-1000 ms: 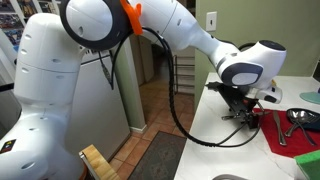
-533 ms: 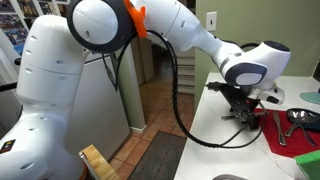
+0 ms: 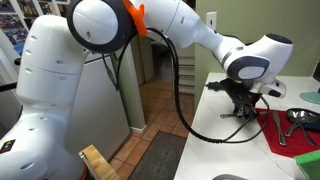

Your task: Pick up the dinner knife of the counter top and move it onto the red towel that is on the counter top

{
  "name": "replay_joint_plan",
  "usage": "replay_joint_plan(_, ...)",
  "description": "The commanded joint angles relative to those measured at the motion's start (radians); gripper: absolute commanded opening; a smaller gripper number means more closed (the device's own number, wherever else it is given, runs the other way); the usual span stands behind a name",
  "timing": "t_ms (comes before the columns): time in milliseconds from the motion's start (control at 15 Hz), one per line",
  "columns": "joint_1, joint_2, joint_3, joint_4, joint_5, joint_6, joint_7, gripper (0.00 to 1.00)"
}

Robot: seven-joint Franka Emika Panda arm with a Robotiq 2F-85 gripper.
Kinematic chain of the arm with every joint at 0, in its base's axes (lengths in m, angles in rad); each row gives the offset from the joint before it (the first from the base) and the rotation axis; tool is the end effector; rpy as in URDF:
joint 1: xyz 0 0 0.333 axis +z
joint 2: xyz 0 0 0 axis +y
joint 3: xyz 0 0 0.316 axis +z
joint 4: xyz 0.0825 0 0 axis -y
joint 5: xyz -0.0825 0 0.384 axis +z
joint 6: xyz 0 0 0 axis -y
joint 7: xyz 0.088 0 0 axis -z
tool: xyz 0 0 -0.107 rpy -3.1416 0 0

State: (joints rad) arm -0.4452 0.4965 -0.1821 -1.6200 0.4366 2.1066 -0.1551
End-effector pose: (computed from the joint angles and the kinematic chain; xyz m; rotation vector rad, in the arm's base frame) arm 0.5735 -0.3720 0.3417 -2.7097 0.9509 -0.1639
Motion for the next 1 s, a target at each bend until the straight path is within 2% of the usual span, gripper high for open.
replay_joint_plan(0, -0.013, 0.033, 0.006, 0.027, -0.004, -0.017, 0.002, 0.03)
replay_joint_plan(67, -0.013, 0.033, 0.007, 0.029, -0.004, -0.018, 0.001, 0.00)
replay_joint_plan(200, -0.014, 0.033, 0.007, 0.028, -0.004, -0.017, -0.002, 0.04)
replay_joint_plan(933, -0.011, 0.039, 0.006, 0.032, -0.019, -0.027, -0.007, 0.04)
